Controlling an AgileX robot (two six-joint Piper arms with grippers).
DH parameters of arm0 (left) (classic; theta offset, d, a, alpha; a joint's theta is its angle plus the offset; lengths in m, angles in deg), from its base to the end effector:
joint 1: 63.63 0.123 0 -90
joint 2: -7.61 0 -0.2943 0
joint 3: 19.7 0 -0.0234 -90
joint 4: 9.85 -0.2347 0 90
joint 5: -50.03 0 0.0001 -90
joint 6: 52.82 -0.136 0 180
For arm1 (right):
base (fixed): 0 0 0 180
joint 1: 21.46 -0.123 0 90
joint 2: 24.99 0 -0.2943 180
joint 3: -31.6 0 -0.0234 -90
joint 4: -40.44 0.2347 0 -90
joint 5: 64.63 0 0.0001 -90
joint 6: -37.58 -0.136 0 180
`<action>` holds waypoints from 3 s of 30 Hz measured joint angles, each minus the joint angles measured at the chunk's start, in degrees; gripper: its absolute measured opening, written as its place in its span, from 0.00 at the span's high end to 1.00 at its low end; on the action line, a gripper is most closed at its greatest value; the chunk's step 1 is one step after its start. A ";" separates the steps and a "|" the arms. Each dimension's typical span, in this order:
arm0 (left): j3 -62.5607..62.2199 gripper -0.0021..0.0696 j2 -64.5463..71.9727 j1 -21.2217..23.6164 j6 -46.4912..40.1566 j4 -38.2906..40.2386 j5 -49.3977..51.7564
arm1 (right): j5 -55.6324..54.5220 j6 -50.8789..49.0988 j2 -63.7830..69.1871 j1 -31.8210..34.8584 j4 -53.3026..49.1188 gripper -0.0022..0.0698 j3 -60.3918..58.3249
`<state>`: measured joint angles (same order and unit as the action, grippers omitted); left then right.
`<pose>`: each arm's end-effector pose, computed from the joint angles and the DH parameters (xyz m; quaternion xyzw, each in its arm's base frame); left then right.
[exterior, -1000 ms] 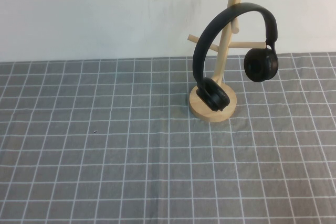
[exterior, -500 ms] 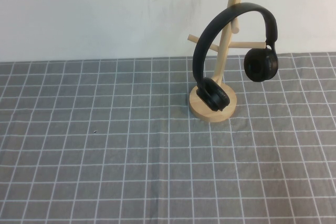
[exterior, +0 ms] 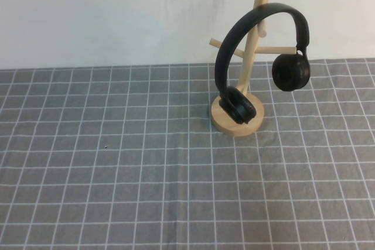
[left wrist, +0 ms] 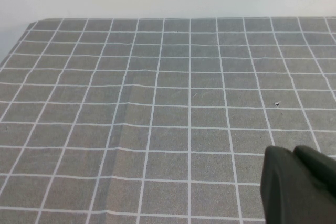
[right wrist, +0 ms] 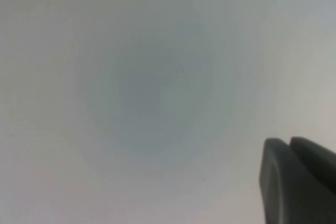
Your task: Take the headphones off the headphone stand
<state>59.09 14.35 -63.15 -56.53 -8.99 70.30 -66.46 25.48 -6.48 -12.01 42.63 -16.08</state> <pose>0.0707 -0.0001 0.1620 0.0184 0.7974 0.0157 0.6030 0.0482 -0.0082 0.3913 0.1100 0.5211 0.0354 0.8456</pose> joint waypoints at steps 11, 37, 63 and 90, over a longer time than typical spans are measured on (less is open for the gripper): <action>0.00 0.98 0.00 0.00 0.00 0.00 0.02 | 17.35 5.16 21.12 -0.10 2.84 0.98 7.65; 0.00 0.98 0.00 0.00 0.00 0.00 0.02 | 19.64 16.20 33.43 -11.13 3.43 0.98 8.74; 0.00 0.98 0.00 0.00 0.00 0.00 0.02 | -21.54 33.74 69.63 -29.76 -0.41 0.41 16.94; 0.00 0.98 0.00 0.00 0.00 0.00 0.02 | -11.09 34.12 77.46 -28.04 -4.96 0.98 33.98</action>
<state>59.09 14.35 -63.15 -56.53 -8.99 70.33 -77.56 59.60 70.98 -40.05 37.67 17.90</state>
